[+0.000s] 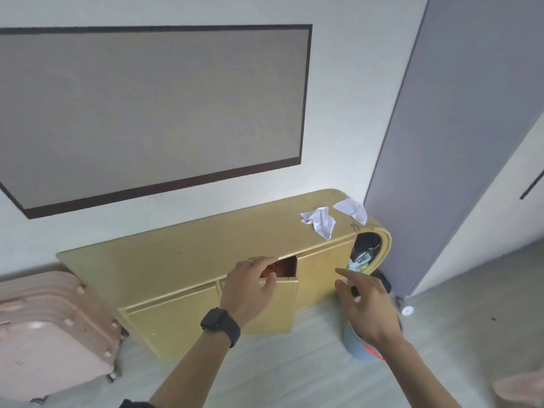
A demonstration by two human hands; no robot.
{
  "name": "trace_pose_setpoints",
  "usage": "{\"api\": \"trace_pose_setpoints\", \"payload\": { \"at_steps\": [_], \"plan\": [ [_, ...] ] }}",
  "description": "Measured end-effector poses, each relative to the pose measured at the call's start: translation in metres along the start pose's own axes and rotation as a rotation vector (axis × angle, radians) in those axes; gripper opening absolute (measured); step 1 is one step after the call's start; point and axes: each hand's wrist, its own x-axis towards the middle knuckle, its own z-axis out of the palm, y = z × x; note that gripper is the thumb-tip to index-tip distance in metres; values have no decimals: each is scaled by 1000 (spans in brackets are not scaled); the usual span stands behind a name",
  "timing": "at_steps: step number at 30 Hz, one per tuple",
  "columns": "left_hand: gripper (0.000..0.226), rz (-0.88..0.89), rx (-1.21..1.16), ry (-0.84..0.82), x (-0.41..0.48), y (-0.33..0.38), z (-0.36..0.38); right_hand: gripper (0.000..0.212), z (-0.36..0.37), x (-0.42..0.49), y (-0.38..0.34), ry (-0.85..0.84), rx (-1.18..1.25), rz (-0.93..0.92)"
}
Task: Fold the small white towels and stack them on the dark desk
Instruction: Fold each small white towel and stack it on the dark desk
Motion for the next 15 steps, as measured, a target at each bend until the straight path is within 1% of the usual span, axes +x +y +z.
{"api": "trace_pose_setpoints", "payload": {
  "at_steps": [4,7,12,15],
  "plan": [
    [36,-52,-4,-90,66,-22,44,33,31,57,35,-82,-57,105],
    [39,-100,18,-175,121,-40,85,38,58,112,70,-190,-100,152],
    [41,-190,48,-255,215,-67,155,44,107,224,134,-374,-167,207],
    [42,-300,47,-300,264,-82,194,45,134,295,167,-479,-173,249]
  ]
}}
